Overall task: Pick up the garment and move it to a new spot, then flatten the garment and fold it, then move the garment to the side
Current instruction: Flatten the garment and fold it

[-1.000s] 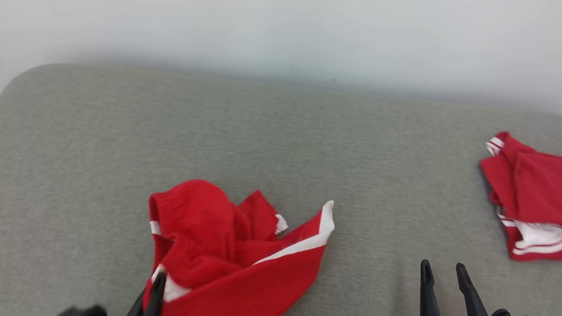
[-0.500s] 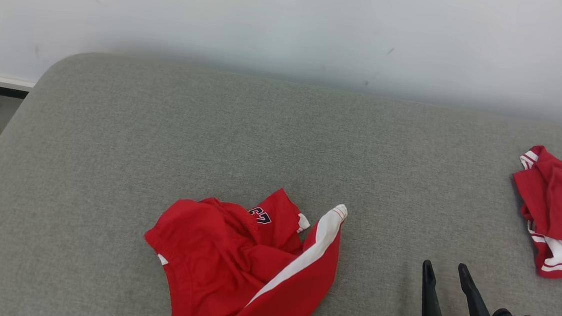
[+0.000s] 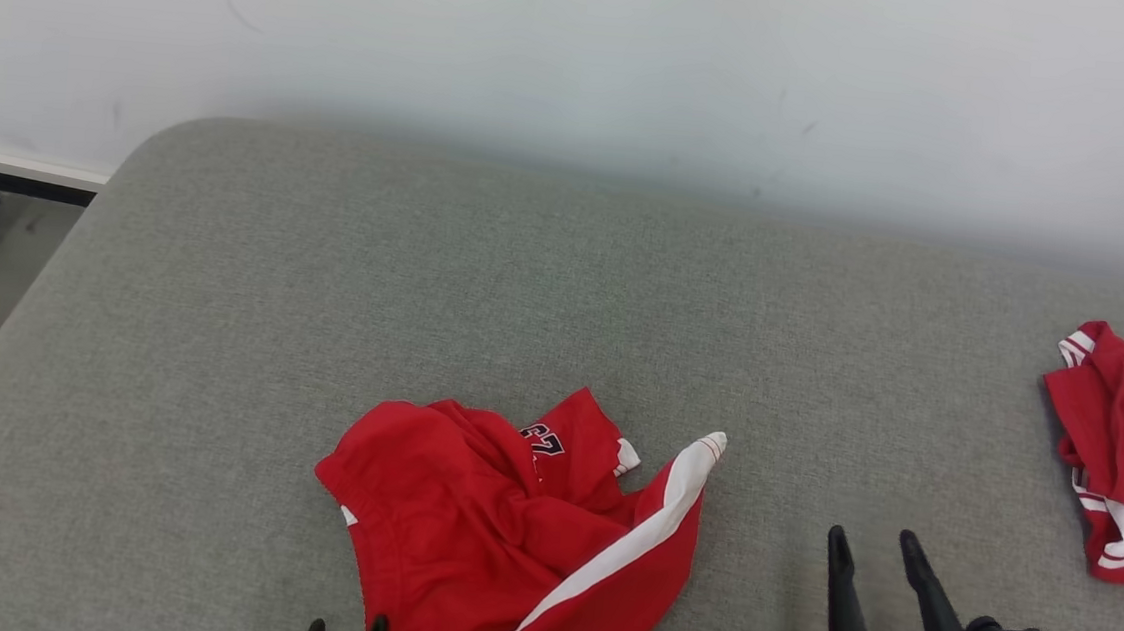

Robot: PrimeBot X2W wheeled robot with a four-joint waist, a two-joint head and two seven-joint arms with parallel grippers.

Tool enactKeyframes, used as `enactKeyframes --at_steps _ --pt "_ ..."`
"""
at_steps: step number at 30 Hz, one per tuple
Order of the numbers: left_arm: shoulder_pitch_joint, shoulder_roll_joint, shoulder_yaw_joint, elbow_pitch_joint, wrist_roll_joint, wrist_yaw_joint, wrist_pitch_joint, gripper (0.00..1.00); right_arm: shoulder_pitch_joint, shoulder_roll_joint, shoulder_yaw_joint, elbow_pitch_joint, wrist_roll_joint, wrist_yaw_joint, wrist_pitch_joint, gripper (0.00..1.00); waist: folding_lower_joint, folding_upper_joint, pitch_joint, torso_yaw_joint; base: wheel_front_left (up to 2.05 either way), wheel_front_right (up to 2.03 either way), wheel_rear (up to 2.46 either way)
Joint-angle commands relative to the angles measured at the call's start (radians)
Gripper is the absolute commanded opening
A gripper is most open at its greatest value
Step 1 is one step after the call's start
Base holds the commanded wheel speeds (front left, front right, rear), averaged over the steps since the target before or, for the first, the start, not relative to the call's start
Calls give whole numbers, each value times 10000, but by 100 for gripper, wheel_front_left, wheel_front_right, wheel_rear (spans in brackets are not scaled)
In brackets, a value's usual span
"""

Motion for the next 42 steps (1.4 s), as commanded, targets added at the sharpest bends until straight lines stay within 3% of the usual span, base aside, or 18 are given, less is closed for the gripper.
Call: enactKeyframes --at_steps 1,8,12,30,31,32,34,42 --pt "113 18 -73 -46 18 -10 85 100 -110 -5 69 132 -71 -21 -14 100 0 0 -83 74 0 0 0" --pt "392 20 -400 100 -104 56 715 100 -944 -11 587 1231 110 -21 -14 100 0 0 -191 296 0 0 0" --pt "185 61 -608 331 103 126 914 100 -1977 -8 915 2633 144 -21 -16 100 0 0 -107 478 0 0 0" --pt "-874 -367 -1036 1507 -105 -332 851 100 -5348 -12 2290 7404 1596 -21 159 100 0 0 292 973 0 0 0" --pt "-935 -405 -1054 1596 -138 -350 868 90 -5439 -6 2422 7608 1722 -21 234 36 0 0 306 1002 0 0 0" --pt "-994 -429 -1079 1687 -164 -385 848 49 -5564 -6 2499 7715 1816 -21 203 0 0 0 324 1026 0 0 0" --pt "-1104 -487 -1085 1842 -297 -444 761 0 -5742 -8 2621 7944 1971 -21 159 0 0 0 351 1050 0 0 0" --pt "-1532 -457 -923 2024 -316 -591 122 0 -6033 -249 2897 7905 2272 -21 -12 0 0 0 237 867 0 0 0"
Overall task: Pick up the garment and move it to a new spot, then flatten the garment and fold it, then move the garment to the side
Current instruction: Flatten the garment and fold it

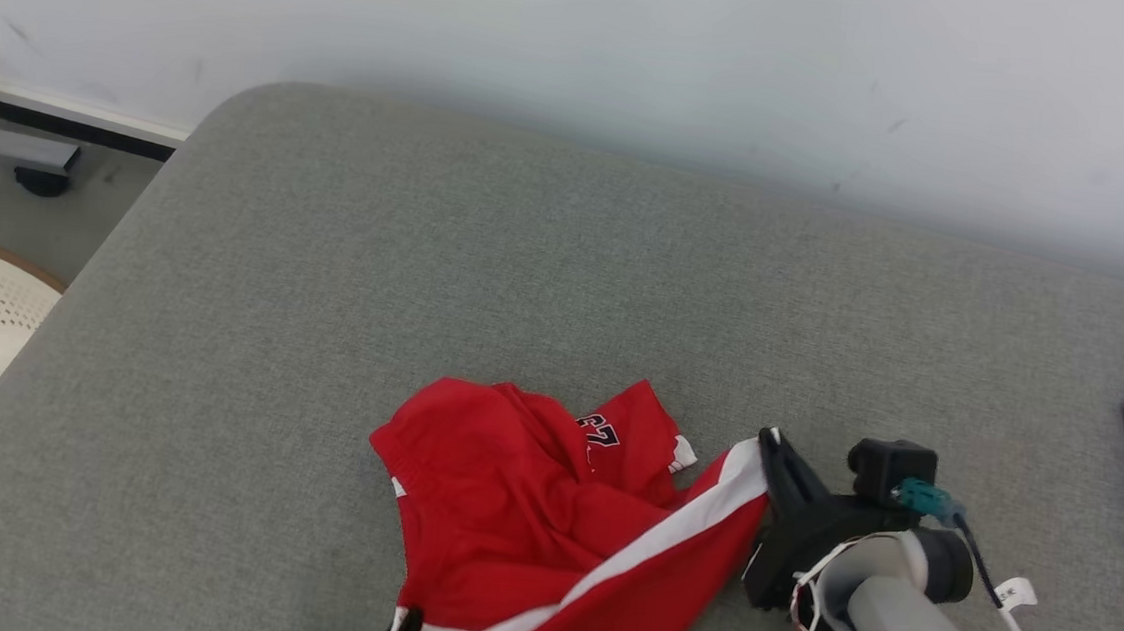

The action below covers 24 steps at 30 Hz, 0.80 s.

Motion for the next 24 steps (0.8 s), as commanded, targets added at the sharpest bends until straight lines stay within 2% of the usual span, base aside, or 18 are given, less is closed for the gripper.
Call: enactKeyframes --at_steps 1,8,15,18,24 --pt "-209 40 40 -43 -13 -4 -91 0 -118 -99 -3 -70 107 -21 -43 0 -1 0 -52 -63 0 0 0" --pt "-1110 458 503 -535 138 -96 -316 0 -148 -340 -466 -1460 108 -21 -40 0 -1 0 -119 -532 0 0 0" --pt "-3028 939 675 -1009 -148 -162 76 0 -777 -179 -432 -1988 304 -21 -41 0 -1 0 204 -1268 0 0 0" --pt "-4271 1238 592 -1074 -356 -197 655 0 -1707 -231 -193 -1796 428 -21 46 0 -1 0 692 -1601 0 0 0" --pt "-7860 2014 503 -894 -879 -185 2084 0 -4685 -299 -209 -1371 877 -21 1021 0 -1 0 2382 -2180 0 0 0"
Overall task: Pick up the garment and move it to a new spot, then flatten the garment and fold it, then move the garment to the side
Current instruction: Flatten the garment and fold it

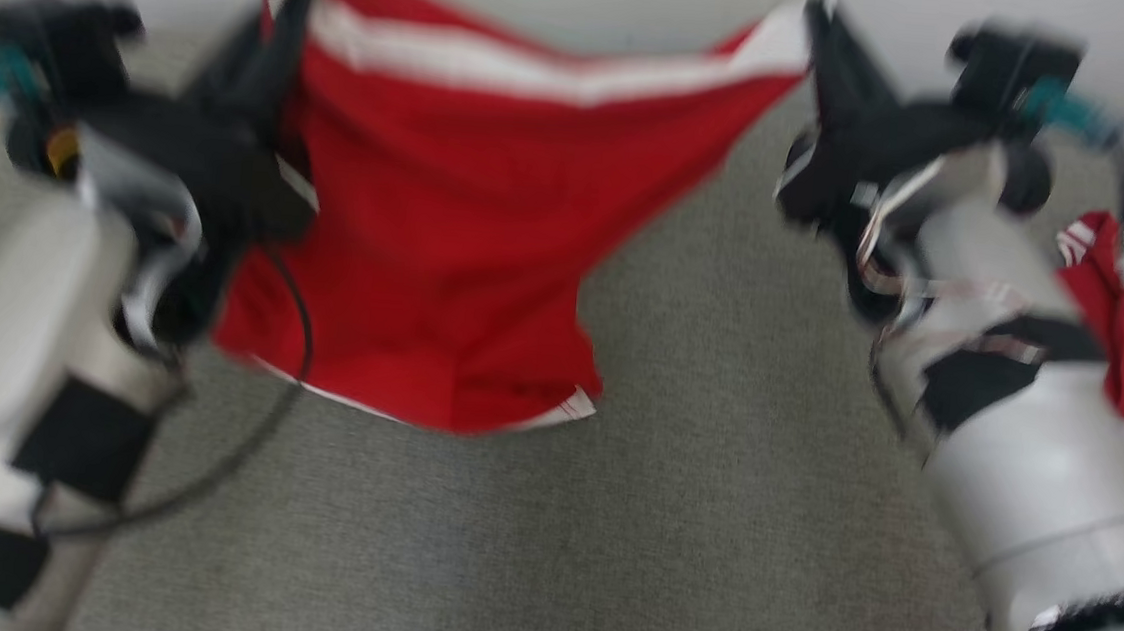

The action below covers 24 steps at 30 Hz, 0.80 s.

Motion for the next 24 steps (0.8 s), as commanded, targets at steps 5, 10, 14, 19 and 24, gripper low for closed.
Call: enactKeyframes --at_steps 5,10,14,19,24 --pt "-3557 426 128 750 -707 -12 988 0 -3084 29 -290 550 307 -21 835 0 -1 -1 2780 -959 0 0 0" --pt "-6241 734 150 1712 -1035 -11 1468 0 -5606 144 -783 1437 198 -21 1193 0 -1 -1 3813 -1355 0 0 0" --pt "-8016 765 137 2421 -1166 -12 1559 0 -7395 237 -1330 2262 -11 -21 1060 0 -1 -1 4241 -1578 0 0 0" --pt "-9483 555 -165 3170 -1190 -13 1452 0 -8932 273 -1830 3334 -497 -21 730 0 -1 -1 4408 -1629 0 0 0" --pt "-10117 505 -514 3586 -1250 -13 1147 0 -9426 328 -1955 3677 -942 -21 477 0 -1 -1 4419 -1679 0 0 0"
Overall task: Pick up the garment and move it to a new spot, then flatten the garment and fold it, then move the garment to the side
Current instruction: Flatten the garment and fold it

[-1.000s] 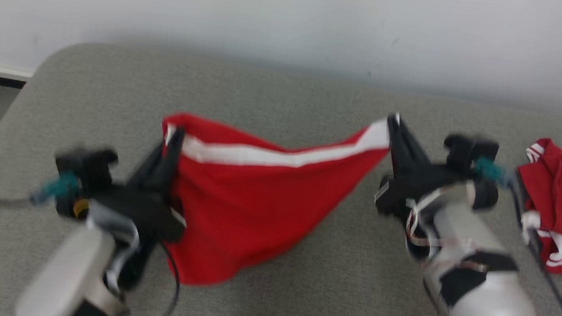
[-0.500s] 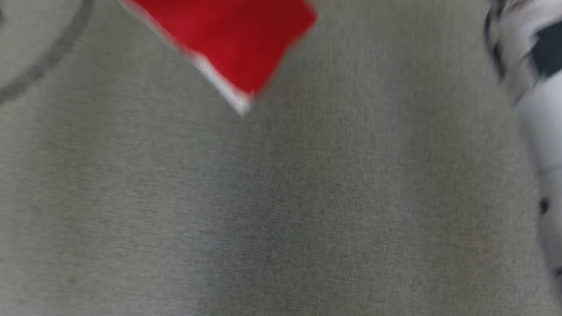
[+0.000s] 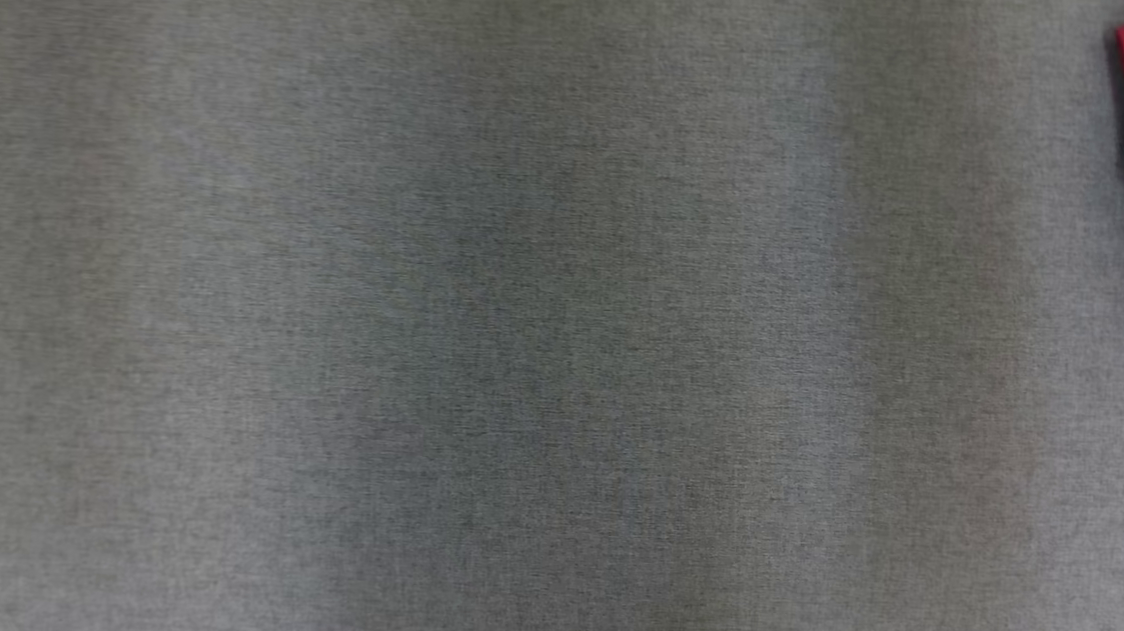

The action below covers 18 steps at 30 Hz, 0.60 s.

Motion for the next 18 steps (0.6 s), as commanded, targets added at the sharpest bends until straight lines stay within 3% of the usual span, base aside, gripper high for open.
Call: enactKeyframes --at_steps 1,10,18 --pt "-199 -14 -37 51 -105 -11 -118 0 -115 82 -6 13 -101 -21 -106 0 -3 -3 194 -209 0 0 0" --pt "1218 137 -647 -178 -1245 -11 -1204 0 893 106 95 160 -534 -21 -704 0 -3 -3 81 -166 0 0 0" --pt "5145 781 -892 -2252 -2547 -1 -2839 0 4254 110 1019 -1394 606 -21 -1296 0 -3 -3 -1105 -141 0 0 0"
